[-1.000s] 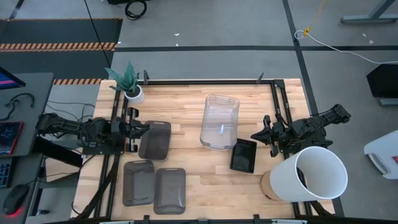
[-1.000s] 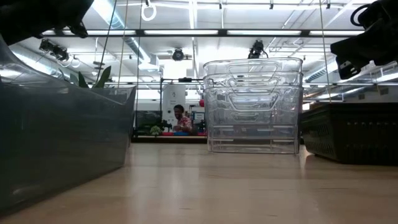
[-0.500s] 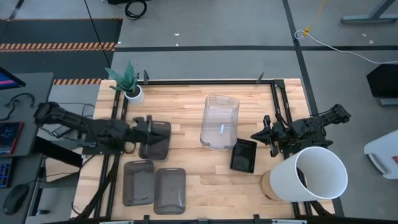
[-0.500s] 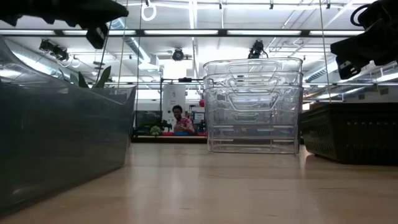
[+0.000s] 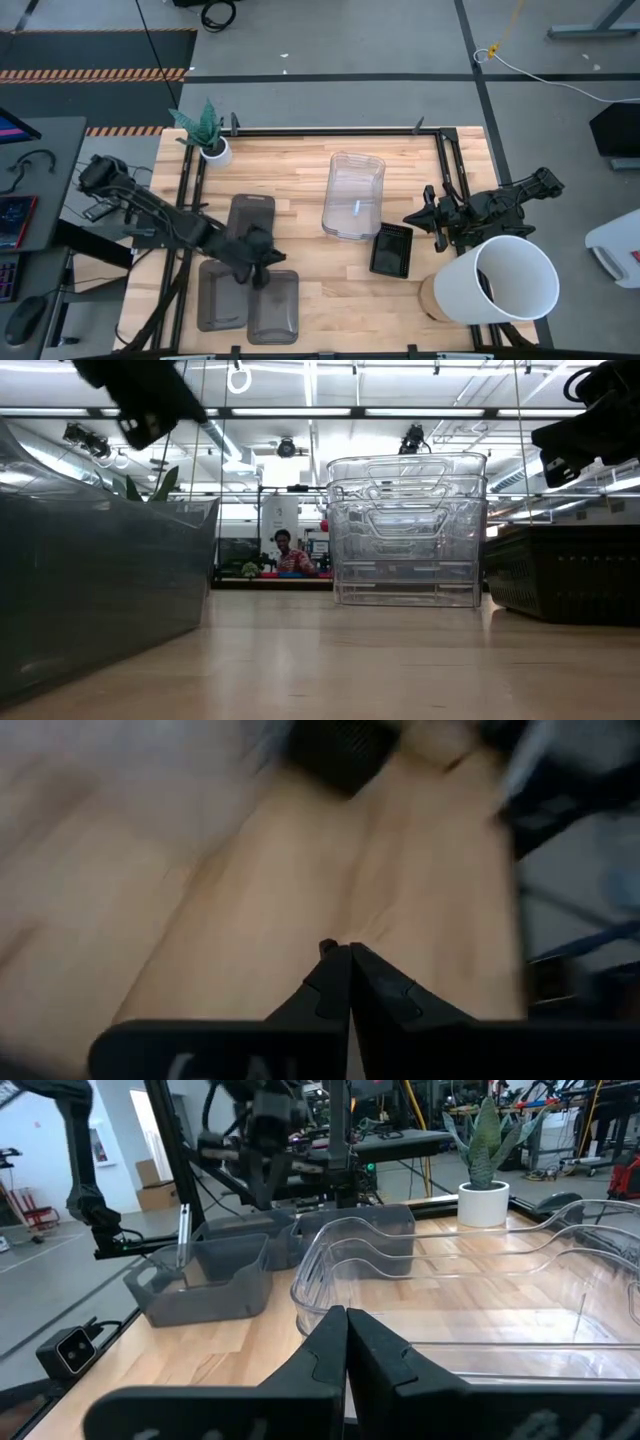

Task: Stack baskets by color
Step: Stack the bottom right gray bin on the top gray bin

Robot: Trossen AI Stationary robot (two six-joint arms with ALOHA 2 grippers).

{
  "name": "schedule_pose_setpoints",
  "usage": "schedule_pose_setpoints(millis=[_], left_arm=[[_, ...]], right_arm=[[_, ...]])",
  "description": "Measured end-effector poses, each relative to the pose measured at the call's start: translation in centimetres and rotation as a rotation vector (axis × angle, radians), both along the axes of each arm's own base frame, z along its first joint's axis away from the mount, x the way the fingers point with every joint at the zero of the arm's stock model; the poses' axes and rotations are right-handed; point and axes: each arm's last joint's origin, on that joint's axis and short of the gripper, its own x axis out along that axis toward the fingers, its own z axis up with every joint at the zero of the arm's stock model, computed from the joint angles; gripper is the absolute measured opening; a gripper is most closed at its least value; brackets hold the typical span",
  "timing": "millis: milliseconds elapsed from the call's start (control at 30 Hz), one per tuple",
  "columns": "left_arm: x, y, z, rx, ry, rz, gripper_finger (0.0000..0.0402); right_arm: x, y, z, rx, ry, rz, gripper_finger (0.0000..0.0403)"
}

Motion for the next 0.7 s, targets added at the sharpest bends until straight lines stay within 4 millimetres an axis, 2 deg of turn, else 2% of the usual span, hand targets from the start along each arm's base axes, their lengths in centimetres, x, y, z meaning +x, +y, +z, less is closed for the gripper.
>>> schedule_pose_setpoints(millis=[133,333,500,700], left_arm=[[0.6,-1.0,-0.4,0.028,0.186,0.061,0.0012],[2.3,-2.7,-0.9,0.047,0.233,0.046,0.0031],[3.9,-3.2,-0.3,0.089,0.251,0.027,0.0091],[4.2,-3.4,0.1,0.129,0.403,-0.007,0.0175]], right_arm=[[0.0,0.0,0.0,0.000,0.000,0.000,0.0016],[0.0,0.0,0.0,0.001,-0.001,0.000,0.0016],[0.0,0.0,0.1,0.003,-0.006,0.000,0.0016],[0.0,0.0,0.1,0.003,-0.007,0.000,0.0016]])
